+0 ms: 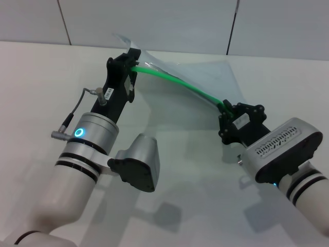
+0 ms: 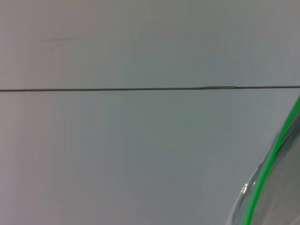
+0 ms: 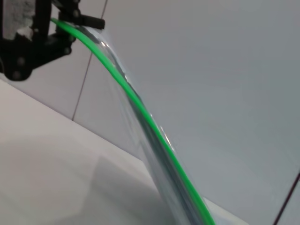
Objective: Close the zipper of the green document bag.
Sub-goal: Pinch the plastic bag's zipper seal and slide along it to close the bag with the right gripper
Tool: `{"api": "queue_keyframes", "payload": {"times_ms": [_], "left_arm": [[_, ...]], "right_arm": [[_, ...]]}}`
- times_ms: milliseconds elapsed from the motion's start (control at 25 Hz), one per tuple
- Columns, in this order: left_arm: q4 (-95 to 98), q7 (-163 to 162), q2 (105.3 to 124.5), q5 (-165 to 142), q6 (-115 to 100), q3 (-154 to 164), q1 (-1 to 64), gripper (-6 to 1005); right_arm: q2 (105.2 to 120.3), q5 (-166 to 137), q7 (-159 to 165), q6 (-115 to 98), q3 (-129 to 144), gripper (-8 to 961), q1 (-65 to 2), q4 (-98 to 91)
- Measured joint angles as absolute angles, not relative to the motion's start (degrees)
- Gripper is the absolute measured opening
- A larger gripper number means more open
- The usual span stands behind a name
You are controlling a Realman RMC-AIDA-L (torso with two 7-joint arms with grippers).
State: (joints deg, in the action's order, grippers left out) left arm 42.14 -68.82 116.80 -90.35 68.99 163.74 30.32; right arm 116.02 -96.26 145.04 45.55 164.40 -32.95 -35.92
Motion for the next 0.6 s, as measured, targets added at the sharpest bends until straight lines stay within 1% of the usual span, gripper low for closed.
{"api": "queue_keyframes", "payload": {"times_ms": [600], "left_arm": [[42.3, -68.8, 116.80, -90.4, 69.6, 163.7, 30.4, 80]], "right_arm": [[116.01, -92.9, 145.1, 43.8, 164.4, 112, -33.3, -33.2]]}}
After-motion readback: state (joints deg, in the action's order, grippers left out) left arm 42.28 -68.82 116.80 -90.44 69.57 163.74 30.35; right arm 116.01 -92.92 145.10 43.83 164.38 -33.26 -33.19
